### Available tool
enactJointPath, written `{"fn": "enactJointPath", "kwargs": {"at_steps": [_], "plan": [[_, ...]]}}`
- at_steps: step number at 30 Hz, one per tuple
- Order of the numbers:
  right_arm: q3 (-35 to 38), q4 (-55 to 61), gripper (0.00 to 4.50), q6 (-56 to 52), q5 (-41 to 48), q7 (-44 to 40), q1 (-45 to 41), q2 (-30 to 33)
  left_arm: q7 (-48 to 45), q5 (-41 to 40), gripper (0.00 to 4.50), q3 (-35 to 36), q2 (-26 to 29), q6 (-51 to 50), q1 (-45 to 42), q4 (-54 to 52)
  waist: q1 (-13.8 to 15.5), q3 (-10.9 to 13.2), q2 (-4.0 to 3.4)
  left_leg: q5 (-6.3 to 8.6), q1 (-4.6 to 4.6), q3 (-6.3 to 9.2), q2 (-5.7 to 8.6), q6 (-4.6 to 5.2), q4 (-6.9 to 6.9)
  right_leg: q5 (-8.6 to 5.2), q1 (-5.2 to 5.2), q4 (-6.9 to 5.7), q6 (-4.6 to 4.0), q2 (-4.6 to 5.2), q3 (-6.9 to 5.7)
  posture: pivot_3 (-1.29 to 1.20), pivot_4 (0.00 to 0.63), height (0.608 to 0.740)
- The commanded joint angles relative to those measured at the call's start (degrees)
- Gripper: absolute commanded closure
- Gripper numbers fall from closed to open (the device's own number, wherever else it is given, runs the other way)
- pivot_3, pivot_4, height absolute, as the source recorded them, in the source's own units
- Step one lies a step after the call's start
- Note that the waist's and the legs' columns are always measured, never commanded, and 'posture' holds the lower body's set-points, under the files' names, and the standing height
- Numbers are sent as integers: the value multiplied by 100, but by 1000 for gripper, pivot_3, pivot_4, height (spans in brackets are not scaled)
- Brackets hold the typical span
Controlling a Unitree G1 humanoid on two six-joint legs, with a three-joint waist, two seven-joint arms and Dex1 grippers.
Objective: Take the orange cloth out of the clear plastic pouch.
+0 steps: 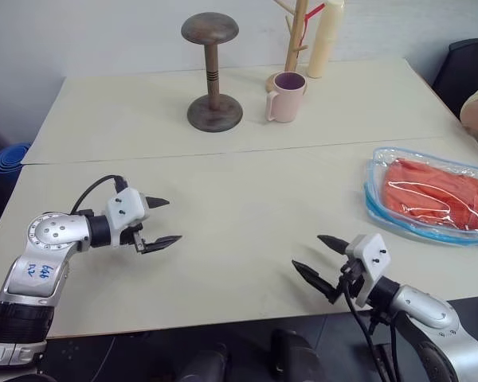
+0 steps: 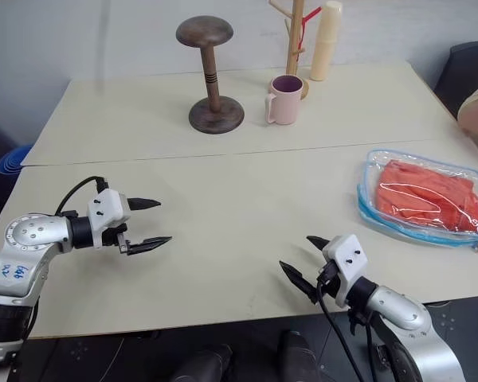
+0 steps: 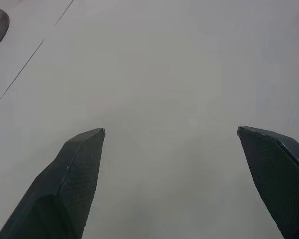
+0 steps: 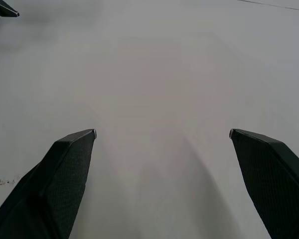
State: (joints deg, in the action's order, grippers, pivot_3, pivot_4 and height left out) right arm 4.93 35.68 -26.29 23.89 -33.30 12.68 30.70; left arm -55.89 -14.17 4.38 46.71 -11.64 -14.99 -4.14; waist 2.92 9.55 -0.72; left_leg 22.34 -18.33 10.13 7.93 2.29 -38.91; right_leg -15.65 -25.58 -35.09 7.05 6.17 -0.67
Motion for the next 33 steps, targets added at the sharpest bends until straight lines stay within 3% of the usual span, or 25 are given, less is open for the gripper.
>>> {"fn": "enactJointPath", "kwargs": {"at_steps": [1,11,18,27,33], "plan": [[46,160,0,110,9,-10,17,15,13,-33,19,103,15,99,-26,-119,0,0,0,0,0,0,0,0,0,0,0,0,0,0,0,0,150,740],[109,160,0,129,-31,23,-33,11,-29,-121,19,65,-20,10,-165,-109,1,0,0,0,0,0,0,0,0,0,0,0,0,0,0,0,150,740],[539,687,0,-140,-158,221,53,316,-556,-1222,19,-47,-19,-1353,-499,-928,3,0,0,1,-4,0,1,2,-7,0,-2,-3,1,1,1,0,150,740],[1570,577,0,-723,-1546,386,223,1872,-1080,-1893,19,-896,-434,-2305,-1831,-1405,28,0,1,1,-4,-4,4,3,-15,1,0,-8,1,3,2,0,150,740],[1884,-492,0,-287,-2218,334,237,2276,-1400,-1772,19,-1298,-685,-2208,-2358,-1256,-13,1,4,1,-2,-16,2,3,-15,2,-2,-7,3,1,11,0,150,740]]}}
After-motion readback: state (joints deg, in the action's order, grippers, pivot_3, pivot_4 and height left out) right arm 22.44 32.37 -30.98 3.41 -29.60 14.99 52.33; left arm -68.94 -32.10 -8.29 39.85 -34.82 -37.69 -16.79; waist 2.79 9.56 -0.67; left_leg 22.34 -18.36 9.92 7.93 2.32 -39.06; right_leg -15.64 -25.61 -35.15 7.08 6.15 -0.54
